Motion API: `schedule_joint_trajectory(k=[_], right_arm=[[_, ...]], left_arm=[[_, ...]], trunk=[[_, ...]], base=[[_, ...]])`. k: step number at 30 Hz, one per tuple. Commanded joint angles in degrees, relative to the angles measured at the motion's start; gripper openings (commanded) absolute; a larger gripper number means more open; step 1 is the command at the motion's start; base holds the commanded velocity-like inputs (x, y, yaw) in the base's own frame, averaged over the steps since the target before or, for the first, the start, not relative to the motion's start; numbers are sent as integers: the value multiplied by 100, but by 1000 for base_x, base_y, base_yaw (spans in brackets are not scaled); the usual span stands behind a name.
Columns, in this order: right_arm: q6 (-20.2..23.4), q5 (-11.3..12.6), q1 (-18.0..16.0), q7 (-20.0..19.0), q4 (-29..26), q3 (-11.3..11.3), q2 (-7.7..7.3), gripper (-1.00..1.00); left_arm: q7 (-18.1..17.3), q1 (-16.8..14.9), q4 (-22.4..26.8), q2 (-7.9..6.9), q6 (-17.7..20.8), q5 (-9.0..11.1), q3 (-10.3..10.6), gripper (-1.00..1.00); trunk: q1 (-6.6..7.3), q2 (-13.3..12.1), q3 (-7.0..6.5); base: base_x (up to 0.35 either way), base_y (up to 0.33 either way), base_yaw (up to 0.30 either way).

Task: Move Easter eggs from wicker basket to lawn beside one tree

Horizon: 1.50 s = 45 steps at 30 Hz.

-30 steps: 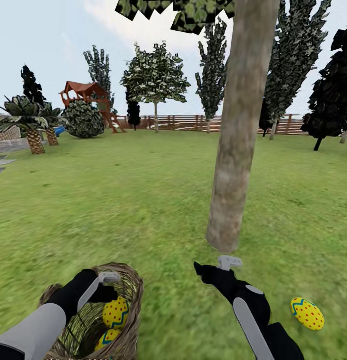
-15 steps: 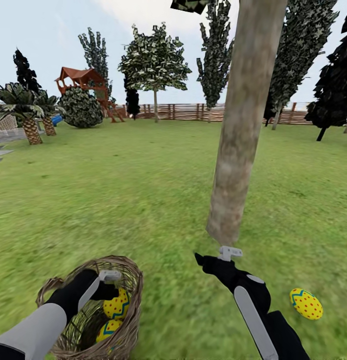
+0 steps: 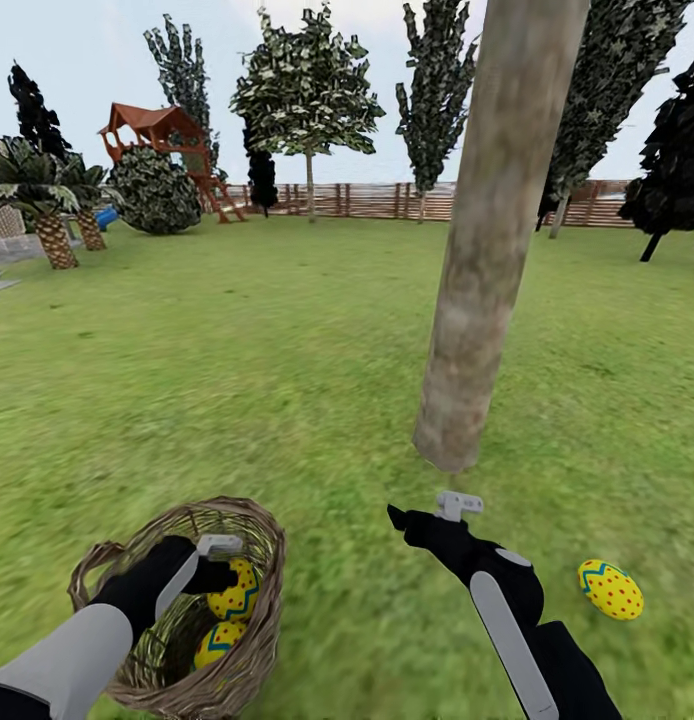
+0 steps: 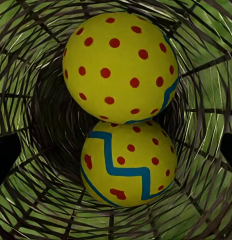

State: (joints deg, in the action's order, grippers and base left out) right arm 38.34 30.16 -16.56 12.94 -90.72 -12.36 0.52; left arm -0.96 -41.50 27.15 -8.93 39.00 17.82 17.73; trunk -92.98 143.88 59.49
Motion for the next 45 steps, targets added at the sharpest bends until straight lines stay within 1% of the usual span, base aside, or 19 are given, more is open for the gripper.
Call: schedule_joint_trajectory(k=[1,7,14,18,25,39,45], right_arm=[[15,60,-4,55,-7,-4,0,100],[20,60,-4,52,-7,-3,0,100],[24,60,1,51,-7,-3,0,100],[28,60,2,51,-7,-3,0,100],[33,58,3,51,-7,-3,0,100],[33,55,3,51,-7,5,-8,100],[35,57,3,51,-7,54,-9,100]], left_arm=[[-10,-4,10,-10,2,10,32,100],[-9,-6,-26,-28,-303,11,13,100],[-2,-37,-19,-43,-381,11,2,100],[-1,-105,-40,-49,-546,9,-10,100],[-1,-178,-43,-56,-657,11,-22,100],[-1,-209,-20,-56,-863,41,-38,100],[-1,-209,40,-56,-886,52,-48,100]], trunk=[[-1,4,28],[-17,12,161],[-35,22,316],[-45,27,405],[-63,36,560],[-99,55,870],[-99,55,870]], base=[[0,0,0],[0,0,0],[0,0,0],[0,0,0],[0,0,0],[0,0,0],[0,0,0]])
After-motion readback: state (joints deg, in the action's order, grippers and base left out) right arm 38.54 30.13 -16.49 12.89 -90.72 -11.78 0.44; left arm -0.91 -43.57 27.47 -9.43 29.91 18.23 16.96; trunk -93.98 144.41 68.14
